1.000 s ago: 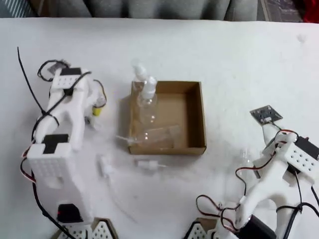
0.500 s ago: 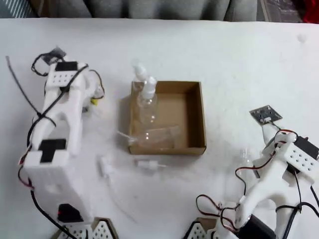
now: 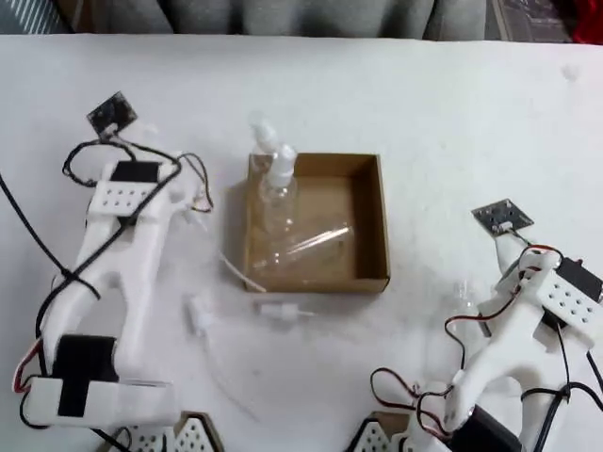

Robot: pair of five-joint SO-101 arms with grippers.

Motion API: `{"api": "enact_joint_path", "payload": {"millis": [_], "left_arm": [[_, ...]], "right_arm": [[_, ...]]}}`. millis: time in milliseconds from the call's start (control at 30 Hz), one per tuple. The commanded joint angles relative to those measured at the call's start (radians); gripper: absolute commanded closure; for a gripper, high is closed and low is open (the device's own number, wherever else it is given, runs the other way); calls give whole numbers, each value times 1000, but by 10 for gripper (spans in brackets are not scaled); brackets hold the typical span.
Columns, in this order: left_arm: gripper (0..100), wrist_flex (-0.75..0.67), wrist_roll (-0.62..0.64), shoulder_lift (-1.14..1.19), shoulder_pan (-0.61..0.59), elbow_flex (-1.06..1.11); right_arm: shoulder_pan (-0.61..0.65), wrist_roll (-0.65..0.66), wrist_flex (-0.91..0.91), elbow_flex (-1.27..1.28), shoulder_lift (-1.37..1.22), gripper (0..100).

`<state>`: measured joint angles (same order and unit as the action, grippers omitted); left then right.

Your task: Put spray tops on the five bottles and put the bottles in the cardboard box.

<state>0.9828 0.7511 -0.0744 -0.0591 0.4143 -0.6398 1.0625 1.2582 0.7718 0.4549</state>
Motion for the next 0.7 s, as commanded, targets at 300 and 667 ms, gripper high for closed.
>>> {"api": "enact_joint_path", "payload": {"millis": [300, 667], "left_arm": [[979, -40, -130, -137, -24, 34], [980, -75, -176, -524, -114, 221]], "right_arm": [[-8, 5, 202, -127, 39, 813], [28, 9, 236, -181, 33, 721]]}}
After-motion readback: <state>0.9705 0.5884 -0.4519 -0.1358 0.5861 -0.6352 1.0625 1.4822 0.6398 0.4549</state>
